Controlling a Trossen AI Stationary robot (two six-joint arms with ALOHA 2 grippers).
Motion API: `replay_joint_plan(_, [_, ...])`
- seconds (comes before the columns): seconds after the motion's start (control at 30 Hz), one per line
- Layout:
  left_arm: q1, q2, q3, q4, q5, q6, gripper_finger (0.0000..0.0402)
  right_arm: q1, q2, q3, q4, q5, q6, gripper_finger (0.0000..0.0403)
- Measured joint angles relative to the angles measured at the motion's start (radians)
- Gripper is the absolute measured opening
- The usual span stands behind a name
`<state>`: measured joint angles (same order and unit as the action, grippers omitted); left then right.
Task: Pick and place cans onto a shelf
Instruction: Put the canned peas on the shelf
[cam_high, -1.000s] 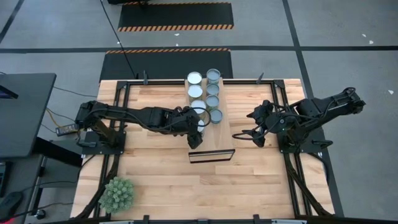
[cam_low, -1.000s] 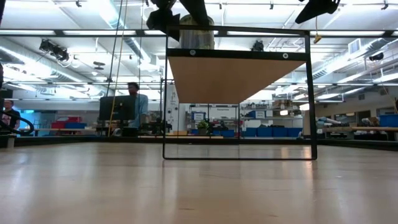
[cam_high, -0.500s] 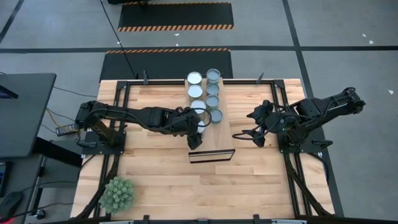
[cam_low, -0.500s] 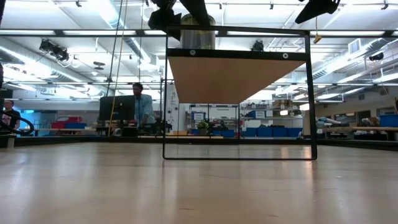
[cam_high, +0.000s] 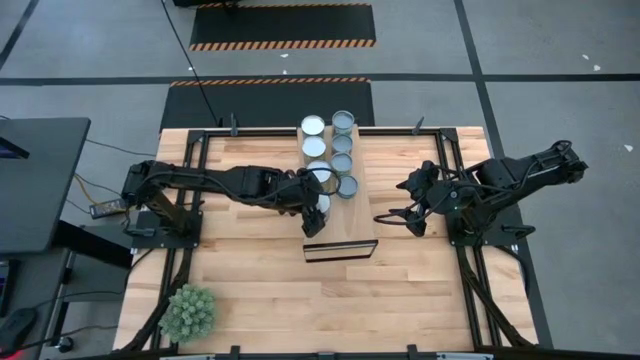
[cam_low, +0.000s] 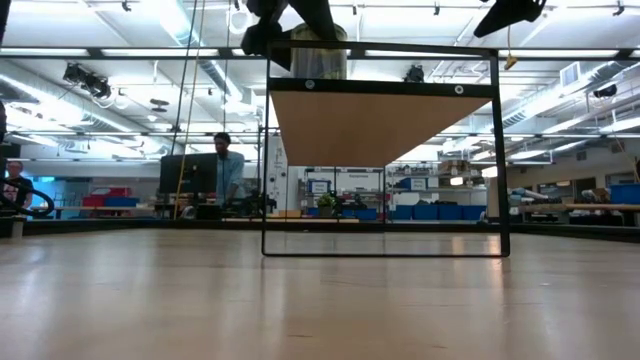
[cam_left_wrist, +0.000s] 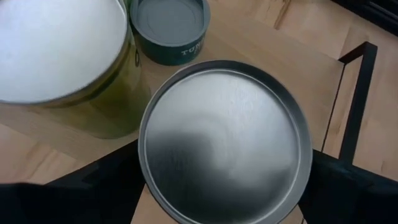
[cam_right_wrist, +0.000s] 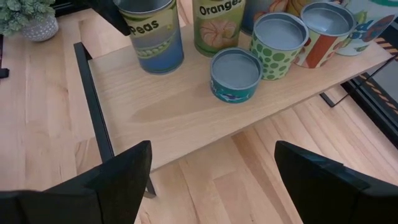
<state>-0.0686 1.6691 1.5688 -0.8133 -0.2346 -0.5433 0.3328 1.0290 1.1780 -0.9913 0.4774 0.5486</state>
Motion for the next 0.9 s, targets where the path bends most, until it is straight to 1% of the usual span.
replay_joint_plan(0.17, [-0.001, 0.0, 0.0, 0.001, -0.01, 0.053, 0.0355, 0.0, 0.0, 0.0, 0.004, -0.002, -0.025, 0.0347])
replay_joint_plan(0.37, [-0.001, 0.0, 0.0, 0.001, -0.012, 0.107, 0.0355, 0.0, 0.0, 0.0, 0.022, -0.058, -0.028, 0.0347])
replay_joint_plan(0.6, [-0.002, 0.0, 0.0, 0.001, -0.012, 0.111, 0.0355, 0.0, 0.0, 0.0, 0.071, -0.063, -0.028, 0.0347])
replay_joint_plan(0.9, [-0.003, 0.0, 0.0, 0.001, -0.012, 0.11, 0.0355, 0.0, 0.0, 0.0, 0.19, -0.064, -0.028, 0.0347])
